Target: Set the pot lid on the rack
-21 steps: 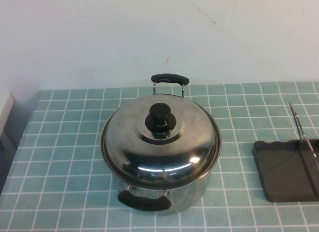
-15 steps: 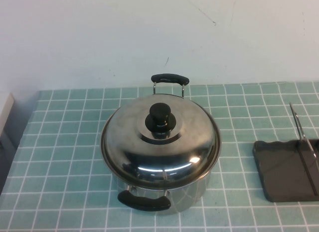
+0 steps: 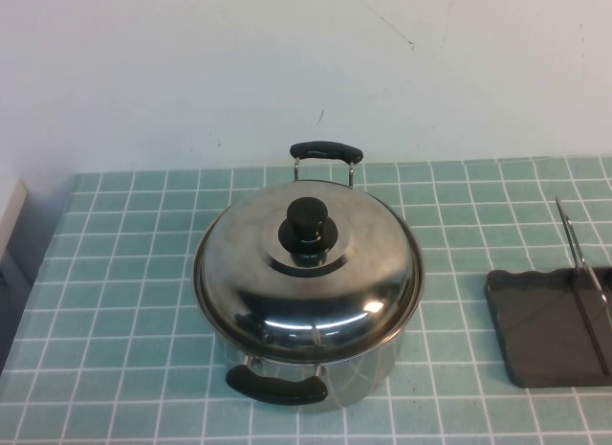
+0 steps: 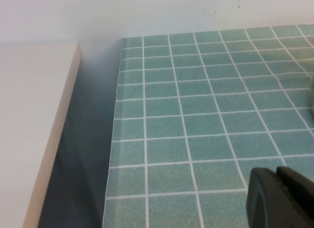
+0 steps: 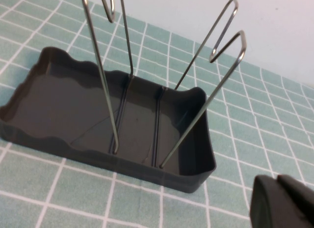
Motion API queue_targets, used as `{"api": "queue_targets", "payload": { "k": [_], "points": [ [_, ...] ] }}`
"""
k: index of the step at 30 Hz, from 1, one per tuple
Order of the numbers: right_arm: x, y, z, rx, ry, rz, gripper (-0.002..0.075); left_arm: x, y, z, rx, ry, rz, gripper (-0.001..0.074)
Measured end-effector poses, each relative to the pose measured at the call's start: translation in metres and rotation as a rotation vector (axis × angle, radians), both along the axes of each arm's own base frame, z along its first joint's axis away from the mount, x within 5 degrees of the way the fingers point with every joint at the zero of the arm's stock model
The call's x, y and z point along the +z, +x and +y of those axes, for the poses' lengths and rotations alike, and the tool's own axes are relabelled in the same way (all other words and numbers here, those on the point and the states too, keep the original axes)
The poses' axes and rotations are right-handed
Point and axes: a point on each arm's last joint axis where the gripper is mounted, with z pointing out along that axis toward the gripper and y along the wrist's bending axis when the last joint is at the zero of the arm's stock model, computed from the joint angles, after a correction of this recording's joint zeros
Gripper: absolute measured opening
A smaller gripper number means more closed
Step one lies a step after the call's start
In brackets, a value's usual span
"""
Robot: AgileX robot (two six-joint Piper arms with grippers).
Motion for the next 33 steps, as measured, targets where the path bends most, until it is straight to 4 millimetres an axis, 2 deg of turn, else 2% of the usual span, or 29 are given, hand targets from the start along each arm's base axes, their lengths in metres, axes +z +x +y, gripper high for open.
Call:
{"api": "queue_targets", "payload": {
  "k": [12, 15, 20, 22, 25, 30, 33],
  "points": [
    [0.000, 0.000, 0.000, 0.000, 0.000, 0.000, -0.0003, 0.002, 0.001, -0.003, -0.006, -0.106, -0.023, -0.0004],
    [0.000, 0.000, 0.000, 0.000, 0.000, 0.000, -0.0003, 0.007, 0.001, -0.007, -0.008, -0.290, -0.068, -0.0004],
    [0.000, 0.000, 0.000, 0.000, 0.000, 0.000, -0.0003, 0.024, 0.003, -0.005, 0.049, -0.763, -0.227, -0.0004],
    [0.000, 0.000, 0.000, 0.000, 0.000, 0.000, -0.0003, 0.028, 0.003, -0.001, 0.084, -0.895, -0.273, -0.0004],
    [0.000, 0.000, 0.000, 0.000, 0.000, 0.000, -0.0003, 0.031, 0.003, 0.003, 0.122, -0.996, -0.317, -0.0004],
    [0.000, 0.000, 0.000, 0.000, 0.000, 0.000, -0.0003, 0.033, 0.003, 0.008, 0.163, -1.068, -0.361, -0.0004],
    [0.000, 0.000, 0.000, 0.000, 0.000, 0.000, -0.0003, 0.032, 0.003, 0.007, 0.166, -1.198, -0.336, -0.0004]
  ]
}}
